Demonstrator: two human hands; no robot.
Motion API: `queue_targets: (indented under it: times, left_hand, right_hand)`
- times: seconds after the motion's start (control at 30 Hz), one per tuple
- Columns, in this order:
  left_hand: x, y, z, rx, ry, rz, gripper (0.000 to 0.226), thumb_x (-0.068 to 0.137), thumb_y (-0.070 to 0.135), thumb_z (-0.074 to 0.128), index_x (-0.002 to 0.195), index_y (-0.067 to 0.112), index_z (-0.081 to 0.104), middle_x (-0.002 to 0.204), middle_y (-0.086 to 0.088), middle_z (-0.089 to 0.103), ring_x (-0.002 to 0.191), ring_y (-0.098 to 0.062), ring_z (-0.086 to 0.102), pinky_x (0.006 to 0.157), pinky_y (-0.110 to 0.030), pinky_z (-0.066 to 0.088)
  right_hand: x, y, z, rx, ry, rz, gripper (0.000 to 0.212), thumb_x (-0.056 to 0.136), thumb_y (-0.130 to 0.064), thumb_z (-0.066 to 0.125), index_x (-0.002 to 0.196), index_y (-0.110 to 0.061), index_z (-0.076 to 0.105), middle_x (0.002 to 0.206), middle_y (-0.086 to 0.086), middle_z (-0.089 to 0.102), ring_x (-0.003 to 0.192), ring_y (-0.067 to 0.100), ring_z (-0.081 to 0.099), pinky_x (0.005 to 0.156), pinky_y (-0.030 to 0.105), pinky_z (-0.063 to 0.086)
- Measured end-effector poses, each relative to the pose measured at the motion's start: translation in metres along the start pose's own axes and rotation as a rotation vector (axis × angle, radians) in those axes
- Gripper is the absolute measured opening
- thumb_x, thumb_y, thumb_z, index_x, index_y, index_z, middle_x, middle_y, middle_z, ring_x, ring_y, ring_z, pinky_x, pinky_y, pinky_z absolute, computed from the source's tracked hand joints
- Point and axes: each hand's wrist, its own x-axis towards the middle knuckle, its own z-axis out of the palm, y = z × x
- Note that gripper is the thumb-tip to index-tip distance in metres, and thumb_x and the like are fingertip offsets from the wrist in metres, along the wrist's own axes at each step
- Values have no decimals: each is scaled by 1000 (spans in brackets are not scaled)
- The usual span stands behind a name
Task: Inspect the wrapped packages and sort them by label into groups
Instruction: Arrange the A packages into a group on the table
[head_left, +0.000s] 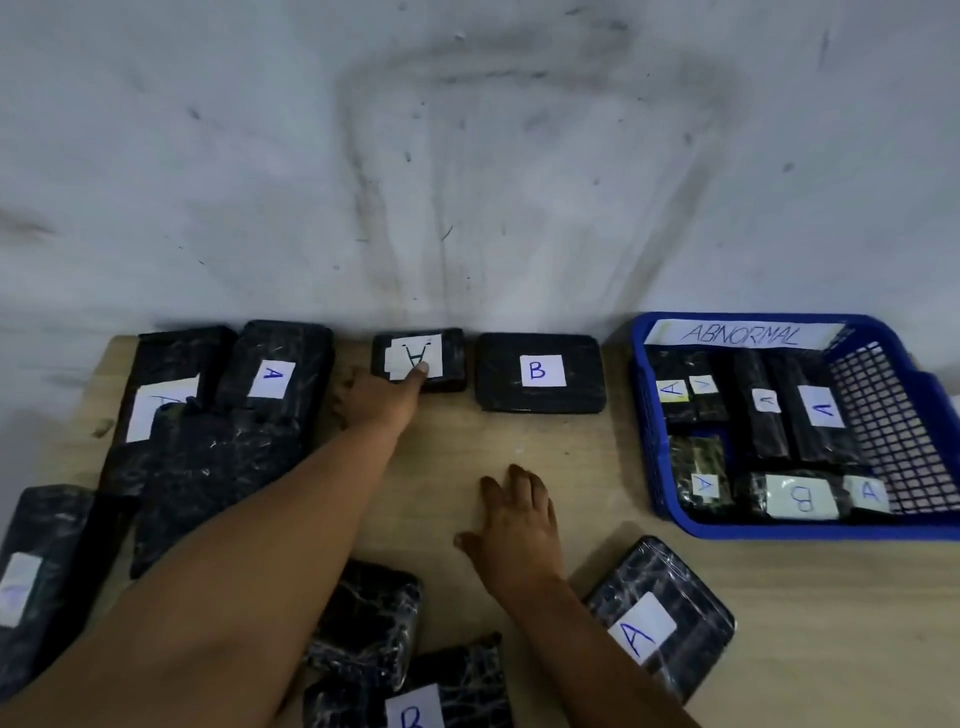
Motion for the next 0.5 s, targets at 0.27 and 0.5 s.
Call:
queue_targets:
  times: [0.27,0.5]
  left_hand:
    - [-10,6,-6,-433,-24,14,78,65,28,96,127,8,54,115,-1,65,101,-21,63,88,-31,51]
    - [-36,-3,-44,-686,-157,20,42,80,6,85,119,6,69,115,-10,72,97,-23,66,81,-30,48]
  right_hand:
    - [1,1,3,-13,21,-3,77,95,-59,62,158,-26,32,168,13,16,156,34,11,129,46,14]
    - [-8,-1,-16,250,89,-29,75,95,-56,66,157,-22,39,155,9,45,145,29,36,120,37,33]
